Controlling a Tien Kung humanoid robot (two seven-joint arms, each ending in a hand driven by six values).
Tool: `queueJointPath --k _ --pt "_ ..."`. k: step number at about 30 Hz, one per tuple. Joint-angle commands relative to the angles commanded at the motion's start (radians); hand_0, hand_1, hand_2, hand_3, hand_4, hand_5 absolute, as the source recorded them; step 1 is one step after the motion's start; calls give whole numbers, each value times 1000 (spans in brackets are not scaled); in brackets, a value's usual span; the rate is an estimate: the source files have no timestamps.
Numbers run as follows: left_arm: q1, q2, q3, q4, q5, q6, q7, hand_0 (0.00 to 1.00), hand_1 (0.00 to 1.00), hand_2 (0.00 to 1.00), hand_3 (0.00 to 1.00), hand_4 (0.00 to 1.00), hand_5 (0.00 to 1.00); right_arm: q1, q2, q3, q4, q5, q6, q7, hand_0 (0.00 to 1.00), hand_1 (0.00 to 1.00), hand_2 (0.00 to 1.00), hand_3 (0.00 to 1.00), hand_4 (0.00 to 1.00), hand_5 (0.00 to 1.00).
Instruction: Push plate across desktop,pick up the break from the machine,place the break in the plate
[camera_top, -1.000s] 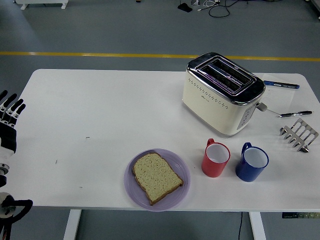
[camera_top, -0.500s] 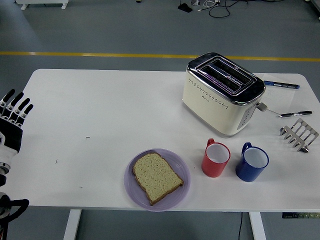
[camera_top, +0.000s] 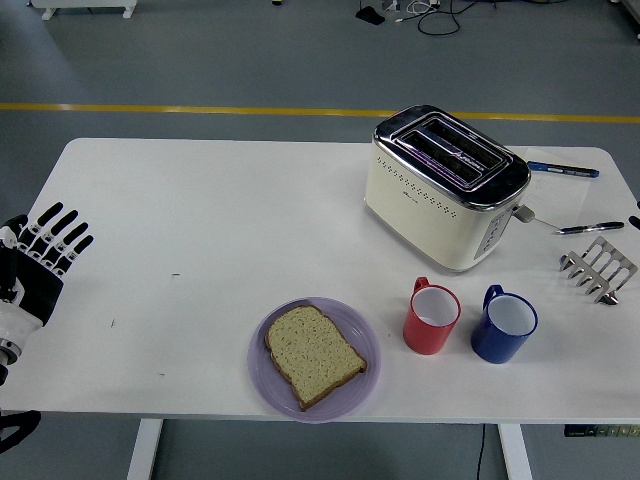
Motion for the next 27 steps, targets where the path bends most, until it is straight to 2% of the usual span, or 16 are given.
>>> queueJointPath --k 8,14,27 --pt "-3 -5 -2 -10 2 -17 -3 818 796 816 778 494 998 0 1 4 -9 -10 3 -18 778 752 744 748 553 665" --pt "-1 -6 -6 -14 12 -9 -4 816 796 811 776 497 998 -1 3 4 -22 -18 1 -35 772 742 740 736 552 671" --pt "-8 -13 -4 -9 -2 6 -10 815 796 805 769 502 998 6 17 -7 -34 -21 68 -21 763 732 726 722 551 672"
